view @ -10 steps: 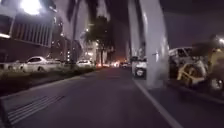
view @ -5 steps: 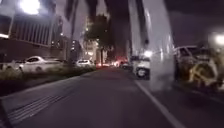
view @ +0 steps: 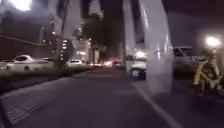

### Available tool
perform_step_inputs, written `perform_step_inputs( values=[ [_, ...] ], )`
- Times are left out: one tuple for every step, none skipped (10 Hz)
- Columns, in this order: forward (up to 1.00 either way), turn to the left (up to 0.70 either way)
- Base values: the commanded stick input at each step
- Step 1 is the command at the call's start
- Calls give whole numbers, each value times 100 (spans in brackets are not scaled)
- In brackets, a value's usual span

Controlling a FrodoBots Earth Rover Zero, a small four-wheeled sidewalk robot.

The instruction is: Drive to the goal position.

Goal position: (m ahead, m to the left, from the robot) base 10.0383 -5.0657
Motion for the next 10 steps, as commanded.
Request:
perform_step_inputs(
  values=[
    [45, 0],
    [45, 0],
    [45, 0],
    [45, 0],
    [45, 0],
    [45, 0],
    [45, 0],
    [45, 0],
    [45, 0],
    [45, 0]
  ],
)
